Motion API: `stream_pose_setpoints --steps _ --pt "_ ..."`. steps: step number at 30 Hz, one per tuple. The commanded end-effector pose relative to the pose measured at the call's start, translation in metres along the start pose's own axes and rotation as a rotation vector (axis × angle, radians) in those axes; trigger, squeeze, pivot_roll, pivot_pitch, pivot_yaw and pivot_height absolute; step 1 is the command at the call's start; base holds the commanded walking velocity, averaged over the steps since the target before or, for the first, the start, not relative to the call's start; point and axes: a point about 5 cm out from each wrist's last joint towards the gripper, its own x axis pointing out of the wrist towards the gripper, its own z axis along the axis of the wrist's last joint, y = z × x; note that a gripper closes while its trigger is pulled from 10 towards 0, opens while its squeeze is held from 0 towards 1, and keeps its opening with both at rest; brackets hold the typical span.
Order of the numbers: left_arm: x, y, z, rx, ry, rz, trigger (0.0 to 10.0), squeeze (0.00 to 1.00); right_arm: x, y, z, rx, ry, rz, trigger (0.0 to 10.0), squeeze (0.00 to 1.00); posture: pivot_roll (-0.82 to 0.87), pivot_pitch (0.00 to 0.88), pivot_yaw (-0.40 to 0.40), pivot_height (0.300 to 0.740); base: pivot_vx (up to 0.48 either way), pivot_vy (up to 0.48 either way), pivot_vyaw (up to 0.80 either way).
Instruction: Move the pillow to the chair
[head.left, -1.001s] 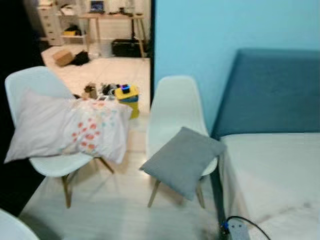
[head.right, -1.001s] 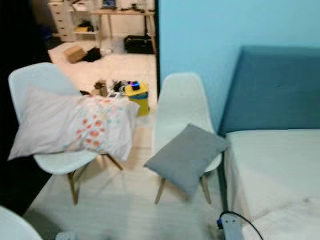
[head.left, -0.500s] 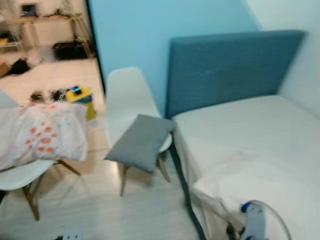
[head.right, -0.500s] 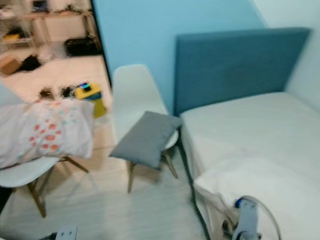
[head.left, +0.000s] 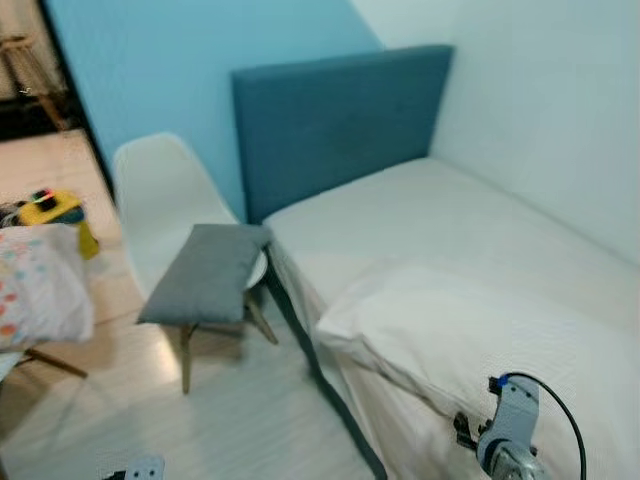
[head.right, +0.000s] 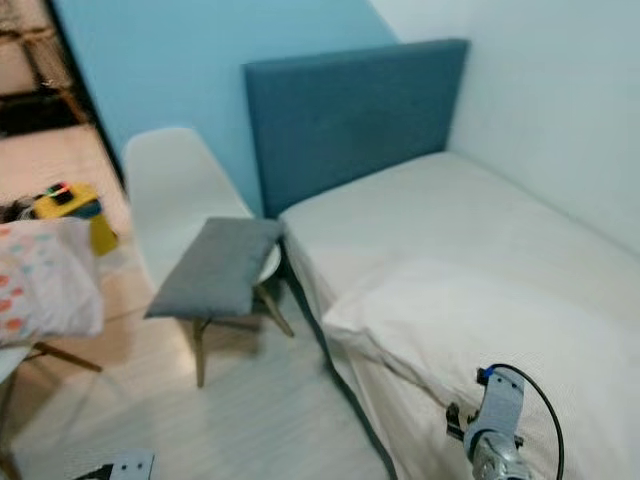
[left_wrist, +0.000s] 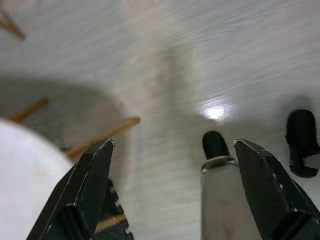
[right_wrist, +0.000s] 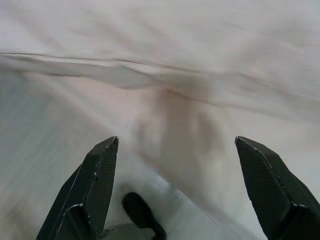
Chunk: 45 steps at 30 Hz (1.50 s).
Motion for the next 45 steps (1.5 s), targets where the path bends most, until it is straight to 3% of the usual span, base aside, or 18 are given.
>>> stream_pose_setpoints --steps 1,9,19,30,38,45 --pt "0.001 0.002 0.002 0.013 -0.009 0.001 10.0 0.00 -0.001 -0.002 -0.009 0.016 0.029 -0.010 10.0 0.00 -0.22 0.000 0.004 0.740 0.000 0.000 -0.76" --pt "0.001 0.001 0.005 0.022 -0.029 -0.023 10.0 0.00 -0.003 -0.004 -0.021 0.037 0.058 -0.008 10.0 0.00 -0.22 0.000 0.007 0.740 0.000 0.000 -0.76" --pt "0.000 0.001 0.004 0.036 -0.032 -0.031 10.0 0.00 -0.002 0.011 -0.010 0.111 -0.008 0.080 10.0 0.00 -0.22 0.000 0.007 0.740 0.210 0.000 -0.76" --pt "0.000 0.001 0.000 0.033 -0.023 -0.024 10.0 0.00 -0.001 0.022 -0.004 0.140 -0.044 0.149 10.0 0.00 -0.22 0.000 0.001 0.740 0.293 0.000 -0.06" --pt "-0.001 0.001 0.000 0.022 -0.025 -0.023 10.0 0.00 -0.001 0.021 -0.002 0.195 -0.057 0.142 10.0 0.00 -0.22 0.000 0.003 0.740 0.165 0.000 -0.63" --pt "-0.001 0.000 0.001 0.014 -0.035 -0.029 10.0 0.00 -0.001 0.009 -0.006 0.284 -0.025 0.060 10.0 0.00 -0.22 0.000 0.006 0.740 0.000 0.000 0.00"
